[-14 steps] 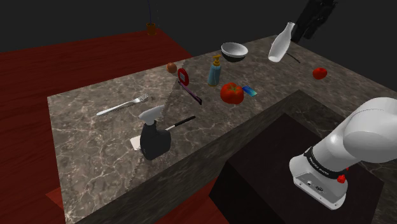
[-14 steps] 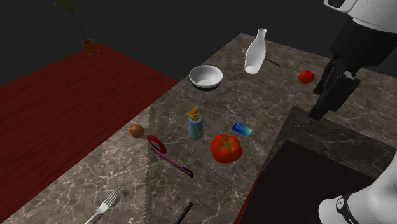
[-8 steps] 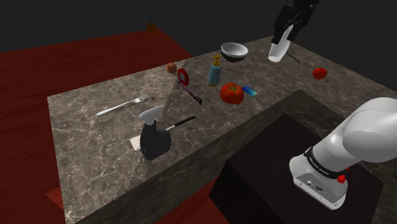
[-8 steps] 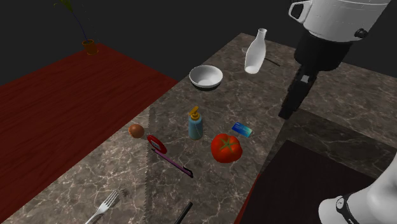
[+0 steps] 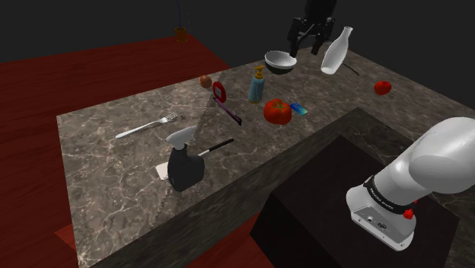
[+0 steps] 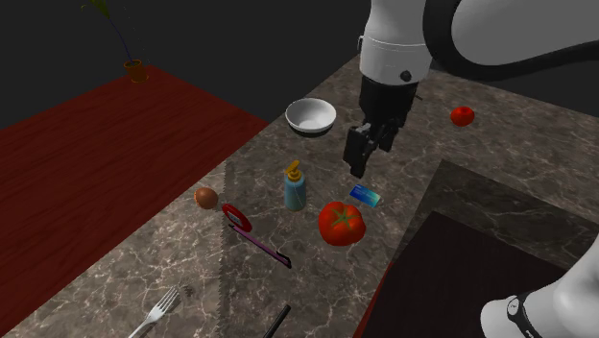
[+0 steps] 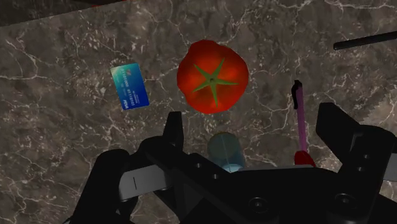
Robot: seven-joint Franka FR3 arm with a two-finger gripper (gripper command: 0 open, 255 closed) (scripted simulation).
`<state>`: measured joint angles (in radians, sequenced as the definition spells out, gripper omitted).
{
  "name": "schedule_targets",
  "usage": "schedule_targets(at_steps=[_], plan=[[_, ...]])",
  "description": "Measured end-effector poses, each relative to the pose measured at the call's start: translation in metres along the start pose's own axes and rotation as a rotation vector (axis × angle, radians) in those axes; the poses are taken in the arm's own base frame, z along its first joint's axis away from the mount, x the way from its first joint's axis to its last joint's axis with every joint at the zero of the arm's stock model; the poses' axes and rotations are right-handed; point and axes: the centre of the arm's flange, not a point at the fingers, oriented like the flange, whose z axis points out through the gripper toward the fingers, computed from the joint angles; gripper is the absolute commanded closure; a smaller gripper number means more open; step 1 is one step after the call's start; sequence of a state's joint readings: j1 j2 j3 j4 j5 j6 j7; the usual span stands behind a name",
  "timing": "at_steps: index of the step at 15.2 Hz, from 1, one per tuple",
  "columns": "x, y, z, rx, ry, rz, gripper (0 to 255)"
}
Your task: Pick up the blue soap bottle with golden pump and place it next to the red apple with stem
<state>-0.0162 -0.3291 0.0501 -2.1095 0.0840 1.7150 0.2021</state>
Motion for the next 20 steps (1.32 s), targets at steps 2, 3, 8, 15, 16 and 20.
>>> schedule_targets(at_steps=[2,3,8,15,16,20], plan=[[0.022,-0.006,0.013,-0.006,-0.016,0.032,0],[0.033,-0.01,0.019,-0.009,-0.023,0.049,0],[0.097,-0.015,0.056,-0.023,-0.062,0.13,0],[0.184,-0.016,0.108,-0.044,-0.116,0.244,0],[0.195,-0.014,0.114,-0.047,-0.124,0.26,0],[0.235,-0.009,0.147,-0.057,-0.151,0.316,0]])
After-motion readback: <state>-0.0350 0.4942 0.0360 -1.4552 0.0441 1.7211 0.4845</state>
